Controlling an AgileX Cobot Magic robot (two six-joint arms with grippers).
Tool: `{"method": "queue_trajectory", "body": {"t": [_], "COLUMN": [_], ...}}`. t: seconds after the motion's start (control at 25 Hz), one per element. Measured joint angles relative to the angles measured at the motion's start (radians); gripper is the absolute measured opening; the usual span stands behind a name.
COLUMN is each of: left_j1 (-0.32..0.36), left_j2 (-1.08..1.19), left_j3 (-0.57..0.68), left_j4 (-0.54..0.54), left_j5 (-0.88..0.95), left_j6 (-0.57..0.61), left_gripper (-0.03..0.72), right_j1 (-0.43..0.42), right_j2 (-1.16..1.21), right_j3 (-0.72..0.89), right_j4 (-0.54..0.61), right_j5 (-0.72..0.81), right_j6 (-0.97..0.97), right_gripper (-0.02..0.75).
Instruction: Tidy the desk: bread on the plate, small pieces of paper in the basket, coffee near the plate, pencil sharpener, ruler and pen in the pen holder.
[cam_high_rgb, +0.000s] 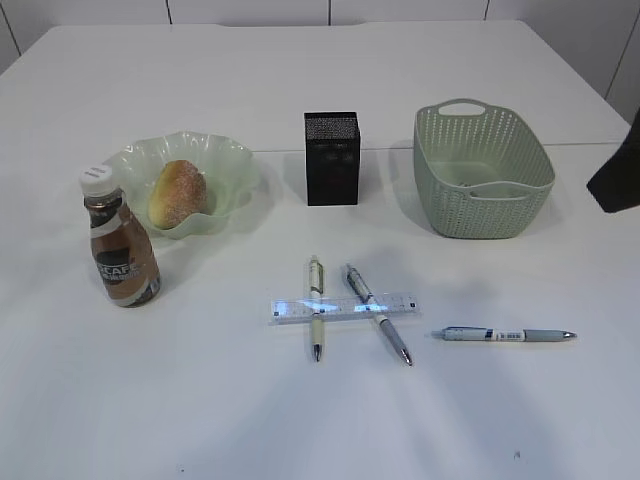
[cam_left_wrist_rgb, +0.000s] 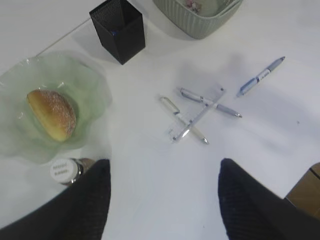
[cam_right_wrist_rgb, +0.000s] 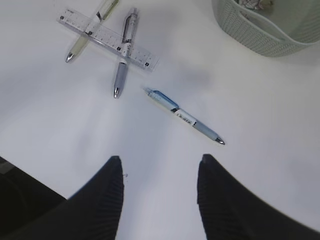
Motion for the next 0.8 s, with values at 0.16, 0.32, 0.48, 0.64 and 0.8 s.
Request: {"method": "queue_trajectory", "body": {"t": [0.16, 0.32, 0.48, 0.64, 0.8], "left_j1": [0.0, 0.0, 0.0, 0.0, 0.0], "left_j2": [-0.136, -0.252, -0.344, -0.415, -0.458], "left_j3": [0.149, 0.285, 0.419, 0.55, 0.659], "left_j4": [0.006, 0.027, 0.085, 0.142, 0.158], "left_j5": [0.006, 0.006, 0.007, 0.007, 0.007], "left_j6": [-0.01, -0.02, -0.051, -0.117, -0.172], "left_gripper": [0.474, 0.474, 0.474, 0.474, 0.474], "right_j1": [0.0, 0.0, 0.0, 0.0, 0.0], "right_j2": [0.03, 0.075, 0.124, 0.19, 0.247], "right_j3": [0.0, 0.0, 0.0, 0.0, -0.034], "right_j4": [0.021, 0.07, 0.1, 0.113, 0.147], "right_j5": [0.004, 0.009, 0.009, 0.007, 0.007], "right_j6": [-0.098, -0.203, -0.284, -0.359, -0.454], "right_gripper": [0.388, 0.388, 0.387, 0.388, 0.388]}}
